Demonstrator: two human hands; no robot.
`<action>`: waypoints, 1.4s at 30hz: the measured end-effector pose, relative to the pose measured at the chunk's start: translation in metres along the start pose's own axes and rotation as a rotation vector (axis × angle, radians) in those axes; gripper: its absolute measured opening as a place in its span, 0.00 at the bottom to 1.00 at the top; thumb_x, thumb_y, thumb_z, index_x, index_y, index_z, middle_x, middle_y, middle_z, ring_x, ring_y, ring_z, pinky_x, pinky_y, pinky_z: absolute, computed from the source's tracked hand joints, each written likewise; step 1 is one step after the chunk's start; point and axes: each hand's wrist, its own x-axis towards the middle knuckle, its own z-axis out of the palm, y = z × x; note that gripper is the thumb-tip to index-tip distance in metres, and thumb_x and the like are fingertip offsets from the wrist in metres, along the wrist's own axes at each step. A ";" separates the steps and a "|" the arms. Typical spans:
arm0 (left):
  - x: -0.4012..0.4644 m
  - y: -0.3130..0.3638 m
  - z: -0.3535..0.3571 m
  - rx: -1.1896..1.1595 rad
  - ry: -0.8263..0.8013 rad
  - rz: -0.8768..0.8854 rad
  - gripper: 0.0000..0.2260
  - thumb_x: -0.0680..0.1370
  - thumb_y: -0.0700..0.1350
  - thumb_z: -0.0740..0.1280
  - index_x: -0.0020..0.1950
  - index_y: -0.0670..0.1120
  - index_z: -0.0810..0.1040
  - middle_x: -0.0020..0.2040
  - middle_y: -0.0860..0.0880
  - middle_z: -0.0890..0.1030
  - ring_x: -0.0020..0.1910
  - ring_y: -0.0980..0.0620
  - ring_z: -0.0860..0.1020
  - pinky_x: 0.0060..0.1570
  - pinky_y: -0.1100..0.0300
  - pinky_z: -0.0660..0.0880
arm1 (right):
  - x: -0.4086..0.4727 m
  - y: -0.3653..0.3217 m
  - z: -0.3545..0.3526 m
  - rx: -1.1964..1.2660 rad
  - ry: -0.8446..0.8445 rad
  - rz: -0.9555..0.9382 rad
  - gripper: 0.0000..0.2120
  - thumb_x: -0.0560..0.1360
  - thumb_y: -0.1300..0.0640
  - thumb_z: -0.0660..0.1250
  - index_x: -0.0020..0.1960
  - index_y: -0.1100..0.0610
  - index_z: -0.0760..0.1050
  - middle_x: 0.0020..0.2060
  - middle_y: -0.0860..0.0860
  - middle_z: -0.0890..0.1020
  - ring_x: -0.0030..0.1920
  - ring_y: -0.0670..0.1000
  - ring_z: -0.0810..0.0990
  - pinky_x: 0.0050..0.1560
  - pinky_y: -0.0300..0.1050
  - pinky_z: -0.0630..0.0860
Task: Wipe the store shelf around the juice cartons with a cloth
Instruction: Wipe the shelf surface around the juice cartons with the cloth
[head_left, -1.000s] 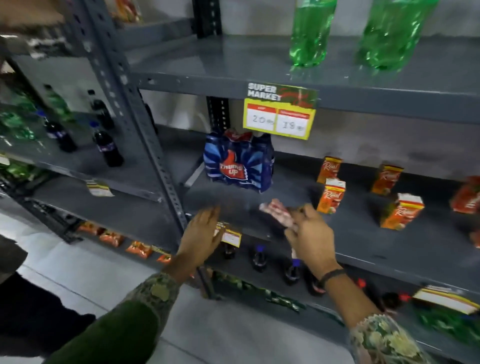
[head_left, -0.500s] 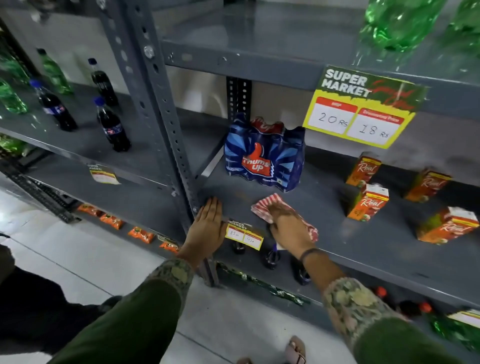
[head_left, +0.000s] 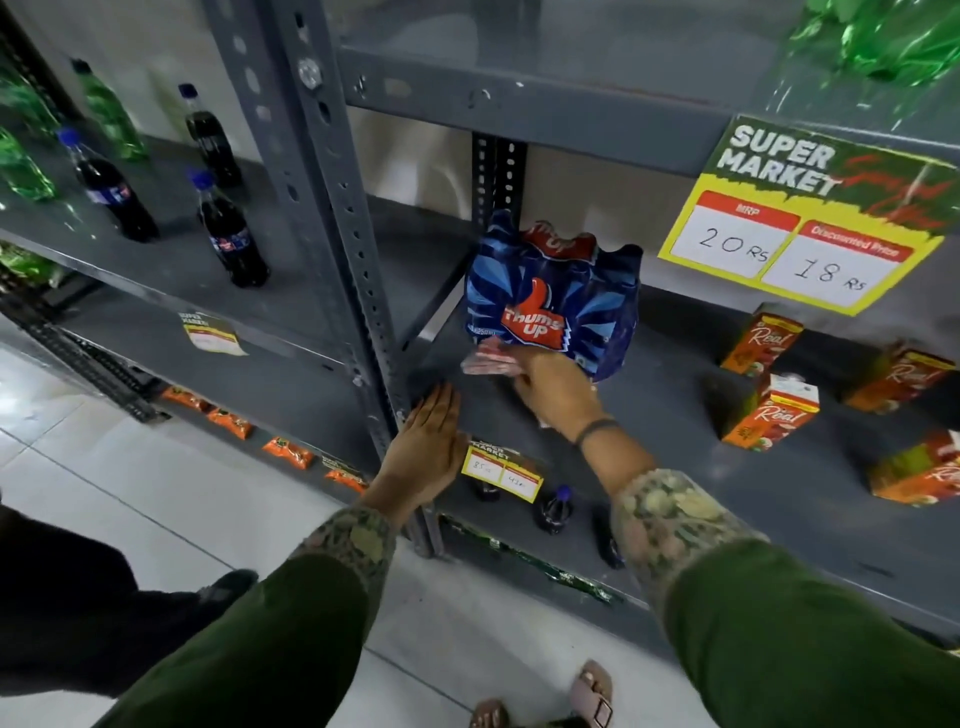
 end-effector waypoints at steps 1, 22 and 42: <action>-0.001 0.002 -0.002 -0.020 -0.003 -0.006 0.32 0.75 0.56 0.37 0.75 0.39 0.46 0.77 0.41 0.50 0.76 0.47 0.46 0.73 0.56 0.41 | 0.007 -0.006 0.010 -0.033 -0.086 -0.001 0.16 0.77 0.59 0.59 0.64 0.53 0.71 0.55 0.60 0.82 0.50 0.61 0.81 0.53 0.53 0.79; 0.044 0.098 -0.001 0.042 0.036 0.212 0.26 0.80 0.47 0.50 0.73 0.35 0.51 0.76 0.37 0.53 0.76 0.43 0.49 0.74 0.52 0.45 | -0.169 0.087 0.006 -0.052 0.159 0.385 0.22 0.70 0.65 0.62 0.63 0.53 0.74 0.60 0.59 0.80 0.57 0.61 0.79 0.55 0.54 0.78; 0.042 0.214 0.037 0.085 0.024 0.141 0.27 0.79 0.47 0.52 0.73 0.33 0.51 0.75 0.35 0.53 0.75 0.40 0.50 0.73 0.48 0.46 | -0.244 0.132 -0.025 -0.043 0.269 0.438 0.17 0.67 0.64 0.63 0.53 0.54 0.80 0.49 0.58 0.85 0.47 0.60 0.83 0.45 0.50 0.80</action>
